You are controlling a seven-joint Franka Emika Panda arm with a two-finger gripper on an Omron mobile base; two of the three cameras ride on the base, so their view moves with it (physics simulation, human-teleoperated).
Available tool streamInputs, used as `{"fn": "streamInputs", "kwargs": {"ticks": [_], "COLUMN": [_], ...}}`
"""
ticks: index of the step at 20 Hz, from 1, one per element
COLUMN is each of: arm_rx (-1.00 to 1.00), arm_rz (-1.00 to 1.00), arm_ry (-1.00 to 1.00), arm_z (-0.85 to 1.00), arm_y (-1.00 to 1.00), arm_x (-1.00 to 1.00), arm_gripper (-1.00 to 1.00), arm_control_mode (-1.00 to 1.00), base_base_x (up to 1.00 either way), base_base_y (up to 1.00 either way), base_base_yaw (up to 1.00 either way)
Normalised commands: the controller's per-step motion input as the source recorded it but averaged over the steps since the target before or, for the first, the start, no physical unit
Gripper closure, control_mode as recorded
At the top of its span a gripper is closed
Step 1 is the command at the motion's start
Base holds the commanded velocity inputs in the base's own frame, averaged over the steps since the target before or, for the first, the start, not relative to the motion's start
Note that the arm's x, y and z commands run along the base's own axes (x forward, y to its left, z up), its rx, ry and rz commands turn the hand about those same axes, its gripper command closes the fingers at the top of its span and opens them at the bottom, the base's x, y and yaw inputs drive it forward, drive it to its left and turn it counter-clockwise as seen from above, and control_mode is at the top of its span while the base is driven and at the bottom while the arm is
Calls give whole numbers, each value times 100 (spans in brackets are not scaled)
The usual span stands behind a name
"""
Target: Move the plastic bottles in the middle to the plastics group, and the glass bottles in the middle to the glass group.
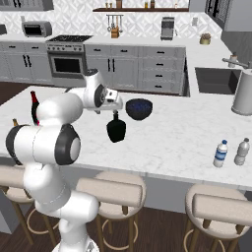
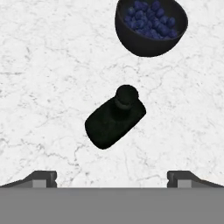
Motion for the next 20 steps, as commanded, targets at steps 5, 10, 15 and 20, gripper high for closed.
{"fn": "streamInputs", "kwargs": {"ticks": [5,10,15,20], "arm_rx": [4,0,0,0], "arm_rz": [0,0,0,2], "arm_ry": [0,0,0,-1], "arm_z": [-40,-2,-8,-22], "arm_y": [-4,-25,-3,6], "arm_x": [29,0,15,52], "arm_gripper": [-100,-100,-100,-100], "arm_control_mode": [-100,-100,-100,-100], "base_base_x": [0,0,0,0], "base_base_y": [0,0,0,0], "base_base_yaw": [0,0,0,0]}}
